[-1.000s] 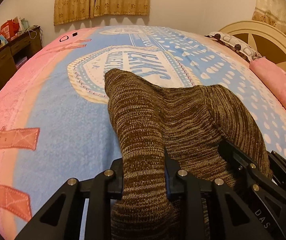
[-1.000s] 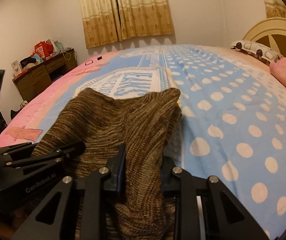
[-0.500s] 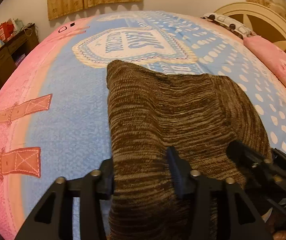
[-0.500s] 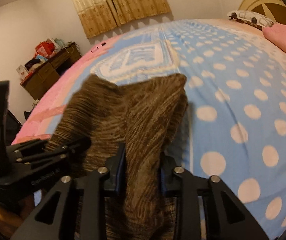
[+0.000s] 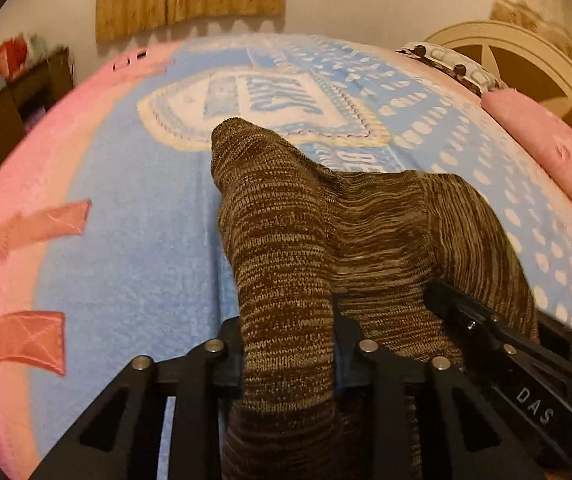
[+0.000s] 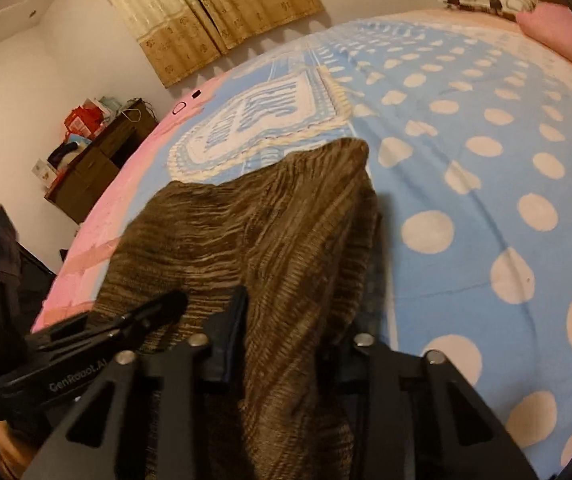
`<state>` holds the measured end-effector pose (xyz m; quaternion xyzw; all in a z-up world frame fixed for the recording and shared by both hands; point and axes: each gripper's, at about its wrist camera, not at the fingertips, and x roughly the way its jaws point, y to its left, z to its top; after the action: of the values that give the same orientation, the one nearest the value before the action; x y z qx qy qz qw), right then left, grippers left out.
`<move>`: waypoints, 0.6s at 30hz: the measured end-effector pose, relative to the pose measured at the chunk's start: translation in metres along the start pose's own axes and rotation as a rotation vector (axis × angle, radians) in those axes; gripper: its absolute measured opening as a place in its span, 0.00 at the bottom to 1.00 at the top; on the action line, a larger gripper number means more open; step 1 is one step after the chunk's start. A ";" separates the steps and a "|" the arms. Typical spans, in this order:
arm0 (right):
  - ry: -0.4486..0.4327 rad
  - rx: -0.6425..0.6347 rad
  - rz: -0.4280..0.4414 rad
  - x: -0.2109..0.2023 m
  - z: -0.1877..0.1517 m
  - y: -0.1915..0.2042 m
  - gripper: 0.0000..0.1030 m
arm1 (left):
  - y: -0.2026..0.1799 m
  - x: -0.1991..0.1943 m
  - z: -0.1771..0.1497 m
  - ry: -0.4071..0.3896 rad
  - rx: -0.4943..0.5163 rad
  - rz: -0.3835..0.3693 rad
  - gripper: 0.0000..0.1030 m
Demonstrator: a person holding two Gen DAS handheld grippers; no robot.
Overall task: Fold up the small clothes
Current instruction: 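Lift the brown sweater with both tools and carry it along the bed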
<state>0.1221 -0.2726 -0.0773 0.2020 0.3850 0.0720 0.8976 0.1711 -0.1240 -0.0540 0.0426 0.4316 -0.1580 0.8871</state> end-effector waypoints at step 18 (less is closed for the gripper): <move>-0.209 -0.329 -0.099 -0.050 -0.025 0.127 0.25 | 0.079 -0.086 -0.025 -0.121 -0.075 0.110 0.27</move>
<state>0.0728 -0.1640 -0.0062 0.0396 0.2824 0.0687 0.9560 0.1278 -0.0226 -0.0072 0.0237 0.3799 -0.0951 0.9198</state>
